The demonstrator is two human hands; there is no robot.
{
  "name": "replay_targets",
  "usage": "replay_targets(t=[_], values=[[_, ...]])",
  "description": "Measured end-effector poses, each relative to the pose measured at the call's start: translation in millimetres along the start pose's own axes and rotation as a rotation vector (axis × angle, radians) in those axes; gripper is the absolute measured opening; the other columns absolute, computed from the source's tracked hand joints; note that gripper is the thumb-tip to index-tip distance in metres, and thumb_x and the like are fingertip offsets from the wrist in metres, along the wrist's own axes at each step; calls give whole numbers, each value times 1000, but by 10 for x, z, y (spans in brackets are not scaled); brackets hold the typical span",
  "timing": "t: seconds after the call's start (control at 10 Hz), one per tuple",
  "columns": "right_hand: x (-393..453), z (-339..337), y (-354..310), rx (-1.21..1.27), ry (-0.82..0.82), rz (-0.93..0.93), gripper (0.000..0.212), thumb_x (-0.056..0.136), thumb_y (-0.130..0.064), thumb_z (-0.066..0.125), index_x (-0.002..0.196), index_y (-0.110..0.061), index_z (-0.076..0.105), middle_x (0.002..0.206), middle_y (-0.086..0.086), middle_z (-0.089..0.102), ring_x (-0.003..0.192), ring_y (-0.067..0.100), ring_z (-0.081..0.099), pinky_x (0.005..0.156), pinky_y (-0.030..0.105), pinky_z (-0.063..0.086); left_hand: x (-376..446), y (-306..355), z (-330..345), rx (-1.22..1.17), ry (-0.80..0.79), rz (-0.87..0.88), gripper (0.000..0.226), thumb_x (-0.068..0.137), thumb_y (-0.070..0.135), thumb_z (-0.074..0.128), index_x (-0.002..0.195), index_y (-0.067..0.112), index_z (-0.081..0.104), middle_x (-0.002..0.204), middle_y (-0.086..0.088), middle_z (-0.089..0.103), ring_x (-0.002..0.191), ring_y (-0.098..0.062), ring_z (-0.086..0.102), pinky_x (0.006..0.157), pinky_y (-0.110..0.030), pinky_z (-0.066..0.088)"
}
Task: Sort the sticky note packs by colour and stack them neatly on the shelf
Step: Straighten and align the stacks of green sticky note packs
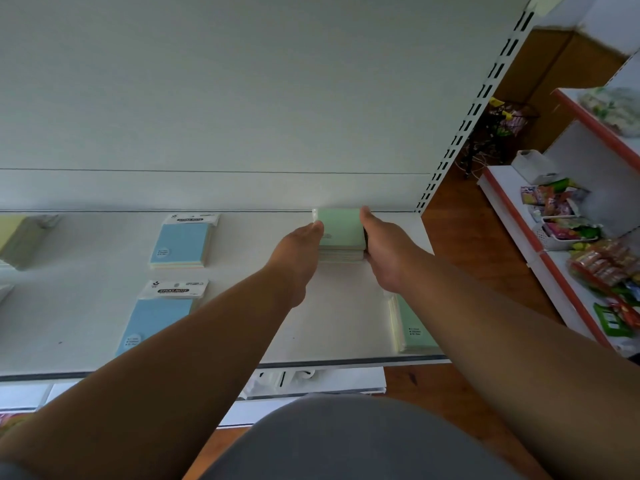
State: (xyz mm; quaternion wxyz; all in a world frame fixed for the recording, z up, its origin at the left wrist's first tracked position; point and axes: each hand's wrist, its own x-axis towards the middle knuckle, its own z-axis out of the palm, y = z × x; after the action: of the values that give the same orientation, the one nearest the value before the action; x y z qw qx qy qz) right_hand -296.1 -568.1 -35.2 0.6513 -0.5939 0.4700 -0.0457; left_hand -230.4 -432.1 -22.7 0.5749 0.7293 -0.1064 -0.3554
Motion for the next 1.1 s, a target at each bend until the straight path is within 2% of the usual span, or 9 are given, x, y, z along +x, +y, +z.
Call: replay_targets(t=[0.1, 0.2, 0.4, 0.6, 0.7, 0.8, 0.9, 1.0, 1.1], values=[[-474, 43, -255, -274, 67, -82, 52, 101, -46, 33, 134, -9, 47, 132, 18, 52, 121, 33, 51, 104, 42, 41, 26, 9, -3, 76, 10, 48, 24, 102, 38, 39, 78, 38, 41, 84, 18, 43, 77, -1, 45, 75, -23, 42], [-352, 49, -210, -272, 63, -51, 56, 100, -50, 26, 138, -14, 45, 133, 11, 52, 120, 27, 50, 105, 41, 39, 33, -13, 28, 86, 11, 37, 23, 102, 40, 38, 79, 40, 40, 84, 20, 41, 83, -2, 45, 76, -24, 40], [-392, 63, -196, -65, 53, -73, 68, 96, -56, 40, 135, -1, 49, 139, 22, 52, 128, 38, 49, 105, 49, 42, 77, -20, 30, 68, -30, 18, 19, 102, 40, 38, 83, 40, 42, 94, 18, 46, 102, -13, 42, 88, -28, 36], [-269, 23, -120, 4, 76, -99, 75, 86, -62, 47, 130, -2, 54, 134, 21, 57, 123, 39, 55, 103, 55, 45, 55, -8, 22, 96, -69, 17, 21, 103, 39, 38, 81, 41, 39, 90, 22, 42, 89, 0, 43, 72, -14, 35], [-256, 36, -123, 5, 95, -106, 75, 86, -62, 47, 131, -2, 54, 135, 21, 56, 124, 39, 54, 103, 56, 44, 93, -44, 8, 36, -75, 8, 15, 101, 40, 41, 86, 40, 44, 113, 12, 47, 105, -12, 43, 93, -27, 38], [-49, 2, -10, 0, 98, -56, 74, 78, -69, 47, 121, -10, 62, 130, 17, 61, 118, 38, 58, 101, 54, 47, 35, -18, -22, -3, -61, -13, 15, 87, 47, 49, 85, 33, 55, 112, 6, 52, 106, -16, 48, 106, -39, 39], [-209, 2, -95, -18, 102, -7, 57, 81, -70, 43, 97, -20, 66, 112, 9, 67, 105, 27, 62, 99, 46, 48, 11, -4, -42, -1, -37, -95, 16, 85, 33, 51, 77, 20, 53, 85, -1, 51, 85, -19, 47, 80, -26, 42], [-310, 4, -96, -102, 126, -12, 52, 94, -60, 34, 102, -17, 62, 106, 8, 65, 102, 24, 61, 99, 42, 47, -54, -18, -50, 42, 36, -39, 20, 98, 26, 44, 78, 24, 48, 81, 10, 47, 77, -13, 47, 68, -22, 40], [-337, 37, -45, -166, 83, -41, 62, 90, -65, 30, 109, -16, 62, 110, 10, 66, 104, 27, 61, 99, 45, 48, -17, -173, -38, 242, 35, 129, 17, 92, 44, 46, 82, 32, 53, 91, 12, 54, 98, -18, 53, 96, -38, 46]])
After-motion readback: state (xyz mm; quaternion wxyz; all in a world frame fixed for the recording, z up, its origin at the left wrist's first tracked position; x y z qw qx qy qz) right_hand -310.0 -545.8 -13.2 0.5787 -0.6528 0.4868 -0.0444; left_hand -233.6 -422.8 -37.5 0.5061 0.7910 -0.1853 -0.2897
